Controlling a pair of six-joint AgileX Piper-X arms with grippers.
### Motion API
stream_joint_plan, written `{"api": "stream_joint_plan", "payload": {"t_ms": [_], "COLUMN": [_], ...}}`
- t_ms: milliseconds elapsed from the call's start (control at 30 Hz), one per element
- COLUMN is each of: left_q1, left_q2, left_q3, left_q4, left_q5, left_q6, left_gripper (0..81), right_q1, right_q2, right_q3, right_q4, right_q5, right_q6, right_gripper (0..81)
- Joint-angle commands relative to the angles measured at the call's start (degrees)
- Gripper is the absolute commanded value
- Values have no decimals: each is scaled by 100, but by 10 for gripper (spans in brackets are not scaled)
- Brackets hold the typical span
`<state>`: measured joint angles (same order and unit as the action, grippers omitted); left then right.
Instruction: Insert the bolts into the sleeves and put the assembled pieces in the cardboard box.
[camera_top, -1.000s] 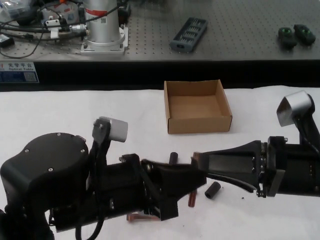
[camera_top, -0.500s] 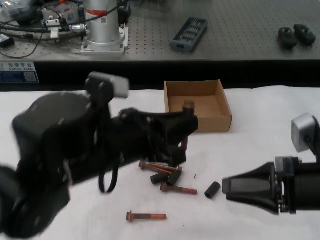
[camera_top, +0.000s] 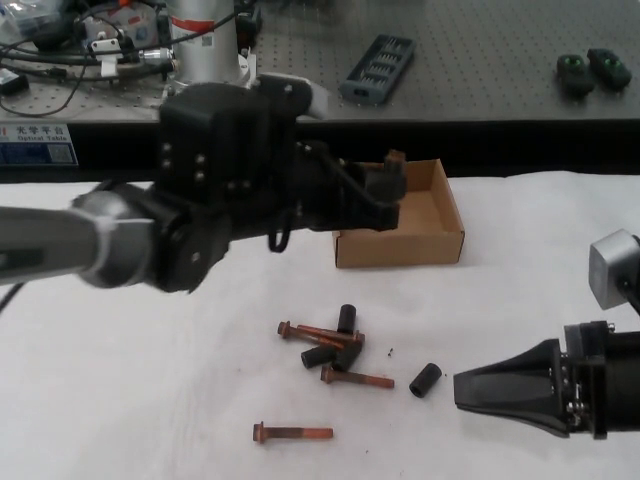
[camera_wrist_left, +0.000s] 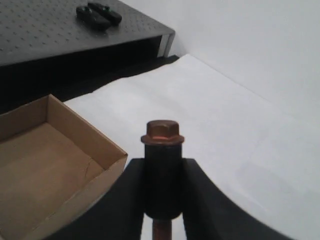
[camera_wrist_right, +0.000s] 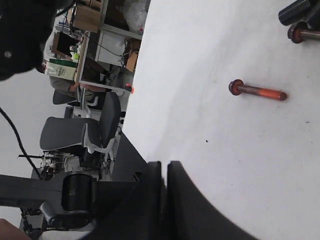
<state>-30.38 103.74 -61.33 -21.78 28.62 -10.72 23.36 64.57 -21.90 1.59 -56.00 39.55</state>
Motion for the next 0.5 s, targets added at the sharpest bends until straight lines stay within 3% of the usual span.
{"api": "stream_joint_plan", "payload": {"t_ms": [0, 200, 467], "left_q1": [-2, -2, -2], "left_q2": [406, 820, 1225], "left_q3": [-681, -1091, -1521], "left_q4": [245, 283, 533], "left_q5": [166, 150, -22], "left_q6": [86, 238, 434], "left_gripper": [20, 20, 20], "right_q1": [16, 16, 16], "right_q2": [-74, -461, -1153], "right_q3": [-17, -17, -17], "right_q4": [172, 1010, 1365], "right_q5": [-50, -14, 4], "right_q6": [-172, -716, -741], "right_gripper": [44, 44, 44]}}
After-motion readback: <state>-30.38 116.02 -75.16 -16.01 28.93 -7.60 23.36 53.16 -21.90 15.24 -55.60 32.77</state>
